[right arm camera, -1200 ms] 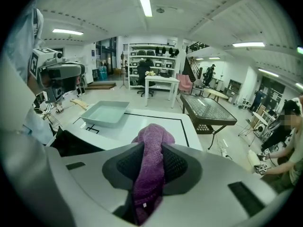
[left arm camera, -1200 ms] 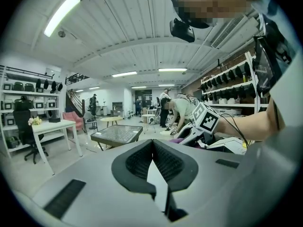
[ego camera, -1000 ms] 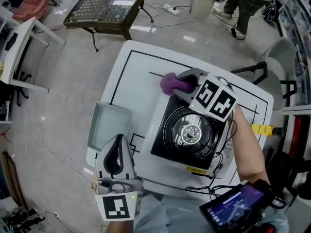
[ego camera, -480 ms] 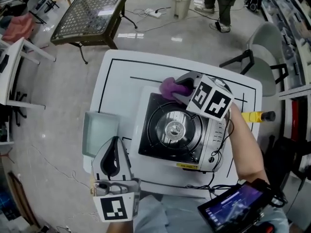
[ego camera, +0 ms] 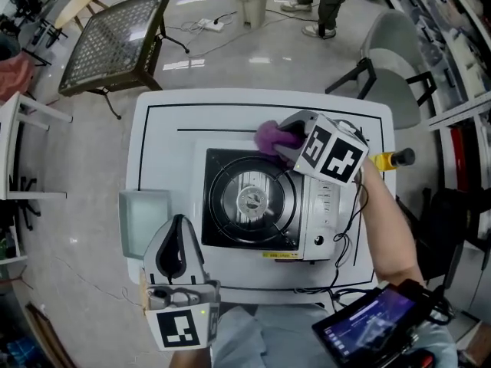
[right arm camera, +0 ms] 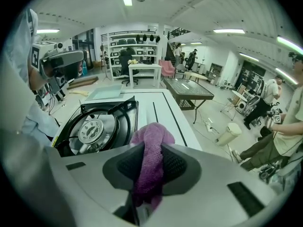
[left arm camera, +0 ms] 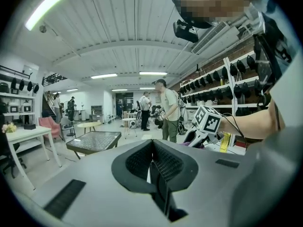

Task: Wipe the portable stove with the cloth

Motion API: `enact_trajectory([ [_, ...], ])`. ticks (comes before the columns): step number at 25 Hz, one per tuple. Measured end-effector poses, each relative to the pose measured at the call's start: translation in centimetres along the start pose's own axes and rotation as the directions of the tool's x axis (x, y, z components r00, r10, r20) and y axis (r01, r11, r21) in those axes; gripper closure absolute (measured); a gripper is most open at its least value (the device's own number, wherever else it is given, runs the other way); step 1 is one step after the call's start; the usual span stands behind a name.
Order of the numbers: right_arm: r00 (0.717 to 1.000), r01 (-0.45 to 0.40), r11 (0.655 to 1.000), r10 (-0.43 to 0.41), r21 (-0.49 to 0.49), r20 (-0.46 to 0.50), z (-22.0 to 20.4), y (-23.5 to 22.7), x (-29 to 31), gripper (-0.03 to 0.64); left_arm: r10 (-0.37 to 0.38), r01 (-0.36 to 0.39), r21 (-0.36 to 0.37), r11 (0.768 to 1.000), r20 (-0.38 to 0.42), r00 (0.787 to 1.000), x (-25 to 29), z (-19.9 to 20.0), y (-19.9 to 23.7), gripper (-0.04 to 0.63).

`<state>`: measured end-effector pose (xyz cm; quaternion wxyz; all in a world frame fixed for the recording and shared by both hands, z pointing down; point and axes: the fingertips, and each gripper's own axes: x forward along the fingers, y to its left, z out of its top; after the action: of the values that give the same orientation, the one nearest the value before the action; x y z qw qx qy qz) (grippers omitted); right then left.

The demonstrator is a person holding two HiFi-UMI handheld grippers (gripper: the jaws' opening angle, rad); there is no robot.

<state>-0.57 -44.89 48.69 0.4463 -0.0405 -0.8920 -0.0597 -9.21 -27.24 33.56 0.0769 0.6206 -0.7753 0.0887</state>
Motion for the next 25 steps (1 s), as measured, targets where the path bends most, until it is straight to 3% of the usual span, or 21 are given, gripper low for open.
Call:
enact_trajectory([
  [11, 0.994, 0.106, 0.989, -0.102, 0.106, -0.039, -4.1, -1.9, -2.8, 0.506, -0.082, 0.081, 0.025, 0.996, 0.058, 0.995, 1.2, 1.8, -3.1, 0.577],
  [15, 0.99, 0.134, 0.978, -0.126, 0.157, -0.061, -5.6, -2.2, -3.7, 0.506, -0.094, 0.094, 0.017, 0.995, 0.03, 0.995, 1.3, 1.4, -3.7, 0.577],
  [25, 0.958, 0.266, 0.951, -0.242, 0.161, -0.155, -8.1, -2.1, -6.2, 0.505, -0.146, 0.145, 0.03, 0.989, 0.041, 0.988, 1.0, 1.9, -5.2, 0.577],
])
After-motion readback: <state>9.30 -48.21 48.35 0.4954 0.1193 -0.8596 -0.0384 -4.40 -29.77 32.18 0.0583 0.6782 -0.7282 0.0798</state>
